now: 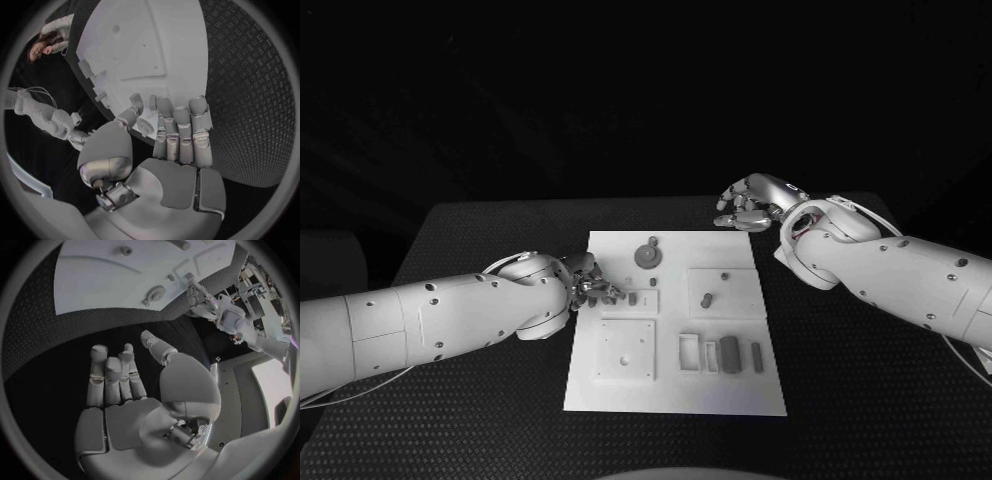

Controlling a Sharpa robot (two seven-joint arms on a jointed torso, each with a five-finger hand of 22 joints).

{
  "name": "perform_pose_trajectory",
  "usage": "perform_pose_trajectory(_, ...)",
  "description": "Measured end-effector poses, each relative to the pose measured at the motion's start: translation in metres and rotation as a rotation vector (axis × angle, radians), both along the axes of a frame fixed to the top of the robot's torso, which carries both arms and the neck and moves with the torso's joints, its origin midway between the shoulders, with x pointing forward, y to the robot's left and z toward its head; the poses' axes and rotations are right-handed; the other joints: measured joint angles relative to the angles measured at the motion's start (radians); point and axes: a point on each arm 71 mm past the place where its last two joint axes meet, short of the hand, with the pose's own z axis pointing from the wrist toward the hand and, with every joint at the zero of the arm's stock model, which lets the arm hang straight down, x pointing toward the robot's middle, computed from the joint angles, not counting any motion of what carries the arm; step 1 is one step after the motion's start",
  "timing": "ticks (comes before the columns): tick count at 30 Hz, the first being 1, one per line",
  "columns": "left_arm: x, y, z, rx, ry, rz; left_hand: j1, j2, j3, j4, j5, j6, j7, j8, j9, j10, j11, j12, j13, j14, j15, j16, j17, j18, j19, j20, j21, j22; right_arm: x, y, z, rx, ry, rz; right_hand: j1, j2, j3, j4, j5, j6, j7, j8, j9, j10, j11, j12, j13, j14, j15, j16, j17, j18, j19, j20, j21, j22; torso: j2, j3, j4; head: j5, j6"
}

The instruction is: Assemble the parts on the task board

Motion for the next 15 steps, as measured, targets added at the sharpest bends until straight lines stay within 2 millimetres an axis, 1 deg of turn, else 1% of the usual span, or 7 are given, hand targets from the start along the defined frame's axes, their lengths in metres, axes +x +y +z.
perform_pose_trajectory(2,0.0,0.0,0.0,0.0,0.0,0.0,-0.007,-0.007,0.003,0.014,0.0,0.0,0.0,0.0,0.002,0.0,0.0,0.0,0.0,-0.002,-0.002,0.003,0.0,0.0,0.0,0.0,0.0,0.0,0.0,-0.0001,0.0,0.0,0.0,0.0,0.0,0.0,0.0,0.0,0.0,0.0,0.0,0.0,0.0,0.0,0.0,0.0,0.0,0.0,0.0,0.0,0.0,0.0,0.0,0.0,0.0,0.0,0.0,0.0,0.0,0.0,0.0)
perform_pose_trajectory(3,0.0,0.0,0.0,-0.001,-0.001,0.001,-0.007,-0.007,0.006,0.018,0.0,0.0,0.0,0.0,0.003,0.0,0.0,0.0,0.001,-0.002,-0.002,0.003,0.0,0.0,0.0,0.0,0.0,0.0,0.0,-0.0002,0.0,0.0,0.0,0.0,0.0,0.0,0.0,0.0,0.0,0.0,0.0,0.0,0.0,0.0,0.0,0.0,0.0,0.0,0.0,0.0,0.0,0.0,0.0,0.0,0.0,0.0,0.0,0.0,0.0,0.0,0.001)
perform_pose_trajectory(7,0.0,-0.0001,0.0001,-0.002,-0.002,0.001,-0.018,-0.018,0.013,0.03,0.0,-0.001,-0.001,0.0,0.005,0.0,0.0,0.0,0.003,-0.002,-0.002,0.003,0.0,0.0,0.0,0.0,0.0,0.0,0.0,-0.0002,0.0,0.0,0.0,0.0,0.0,0.0,0.0,0.0,0.0,0.0,0.0,0.0,0.0,0.0,0.0,0.0,0.0,0.0,0.0,0.0,0.0,0.0,0.0,0.0,0.0,0.0,0.0,0.0,0.0,0.0,0.001)
perform_pose_trajectory(13,-0.0003,-0.0002,0.0002,-0.003,-0.002,0.001,-0.018,-0.018,0.019,0.035,0.0,-0.002,-0.002,0.0,0.007,0.0,0.0,0.0,0.004,-0.002,-0.002,0.007,0.0,0.0,0.001,0.0,0.0,0.0,0.0,-0.0004,0.0,0.0,0.0,-0.001,0.0,0.0,0.0,0.0,0.0,0.0,0.0,0.0,0.0,0.0,0.0,0.0,0.0,0.0,0.0,0.0,0.0,0.0,0.0,0.0,0.0,0.0,0.0,-0.0001,0.0,0.0,0.001)
perform_pose_trajectory(15,-0.0005,-0.0006,0.0003,-0.005,-0.003,0.001,-0.018,-0.018,0.02,0.036,0.0,0.0,-0.003,0.0,0.007,0.0,0.0,0.0,0.005,-0.002,-0.002,0.007,0.0,0.0,0.004,-0.004,0.0,0.001,0.0,-0.0004,-0.0001,0.0,0.0,-0.001,0.0,0.0,0.0,0.0,0.0,0.0,0.0,0.0,0.0,0.0,0.0,0.0,-0.001,0.0,0.0,0.0,0.0,0.0,0.0,0.0,0.0,0.0,0.0,0.0,0.0,0.0,0.001)
